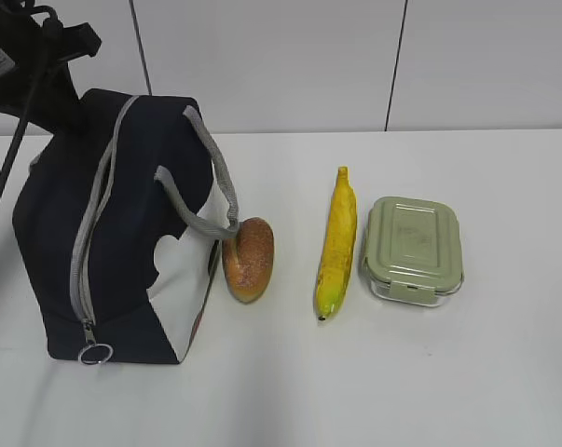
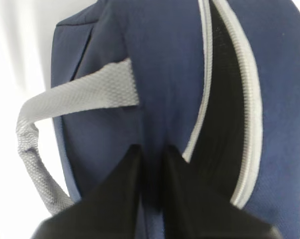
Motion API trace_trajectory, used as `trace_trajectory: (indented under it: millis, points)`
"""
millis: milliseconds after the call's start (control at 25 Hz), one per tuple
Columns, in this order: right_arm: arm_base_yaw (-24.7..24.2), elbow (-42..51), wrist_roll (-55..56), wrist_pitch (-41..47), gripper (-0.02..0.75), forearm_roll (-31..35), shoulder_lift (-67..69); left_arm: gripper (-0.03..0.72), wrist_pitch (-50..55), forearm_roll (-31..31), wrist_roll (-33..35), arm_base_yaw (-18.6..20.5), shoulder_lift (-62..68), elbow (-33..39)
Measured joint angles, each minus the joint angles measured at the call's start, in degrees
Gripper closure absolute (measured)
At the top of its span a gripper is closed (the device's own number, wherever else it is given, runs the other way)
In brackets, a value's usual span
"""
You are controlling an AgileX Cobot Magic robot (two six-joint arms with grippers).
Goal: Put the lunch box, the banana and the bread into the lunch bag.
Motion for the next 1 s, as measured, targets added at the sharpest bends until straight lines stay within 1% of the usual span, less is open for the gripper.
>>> trace_trajectory:
  millis: [80, 120, 1000]
  points:
    - [0.0, 0.0, 0.0, 0.0, 0.268, 0.0, 0.0, 0.665, 0.0, 0.1, 0.4, 0.0, 0.0, 0.0]
    - [0.0, 0.0, 0.0, 0.0, 0.268, 0.0, 0.0, 0.677, 0.0, 0.1, 0.6, 0.0, 0.0, 0.0]
    - [0.0, 0.0, 0.0, 0.0, 0.268, 0.1, 0.0, 0.683, 0.0, -0.5, 0.8, 0.0, 0.0, 0.0]
